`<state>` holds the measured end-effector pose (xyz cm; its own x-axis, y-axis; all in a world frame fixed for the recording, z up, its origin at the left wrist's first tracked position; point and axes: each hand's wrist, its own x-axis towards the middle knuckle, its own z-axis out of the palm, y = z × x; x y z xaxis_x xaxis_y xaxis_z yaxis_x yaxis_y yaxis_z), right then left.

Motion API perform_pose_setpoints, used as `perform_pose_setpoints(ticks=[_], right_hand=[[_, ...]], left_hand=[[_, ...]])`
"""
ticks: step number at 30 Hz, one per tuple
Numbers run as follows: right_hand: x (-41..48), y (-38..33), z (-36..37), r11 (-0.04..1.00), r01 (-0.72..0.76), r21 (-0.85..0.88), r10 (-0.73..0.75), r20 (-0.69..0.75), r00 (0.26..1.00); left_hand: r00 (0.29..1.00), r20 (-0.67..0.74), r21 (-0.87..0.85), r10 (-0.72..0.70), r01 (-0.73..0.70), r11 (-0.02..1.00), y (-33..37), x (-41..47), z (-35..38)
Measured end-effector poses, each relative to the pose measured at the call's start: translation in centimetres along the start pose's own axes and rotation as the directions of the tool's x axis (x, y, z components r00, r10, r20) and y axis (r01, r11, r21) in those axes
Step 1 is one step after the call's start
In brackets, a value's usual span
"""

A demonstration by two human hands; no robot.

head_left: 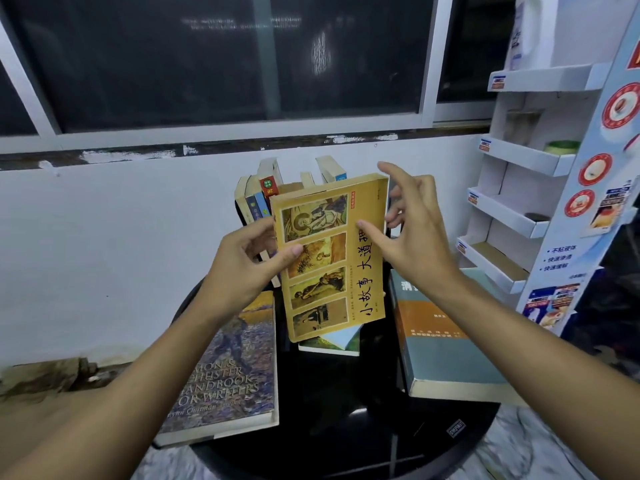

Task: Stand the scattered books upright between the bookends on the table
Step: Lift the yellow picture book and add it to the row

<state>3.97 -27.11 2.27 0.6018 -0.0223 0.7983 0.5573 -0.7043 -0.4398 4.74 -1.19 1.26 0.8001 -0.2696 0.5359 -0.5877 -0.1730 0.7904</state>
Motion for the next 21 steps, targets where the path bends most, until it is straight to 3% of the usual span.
perform_pose_setpoints(ticks=[14, 21], right_hand=[[-1.5, -5.4, -0.9, 0.994, -0.076, 0.081, 0.052, 0.261, 0.964], [-1.6, -5.6, -3.3, 0.981, -0.067, 0.184, 0.001, 0.337, 0.941]], left_hand=[[0.96, 0.279, -0.082, -0.011, 0.036, 0.996, 0.6, -2.7, 2.5], [0.959, 0.283, -0.146, -0.009, 0.052, 0.988, 1.0, -3.4, 3.9]])
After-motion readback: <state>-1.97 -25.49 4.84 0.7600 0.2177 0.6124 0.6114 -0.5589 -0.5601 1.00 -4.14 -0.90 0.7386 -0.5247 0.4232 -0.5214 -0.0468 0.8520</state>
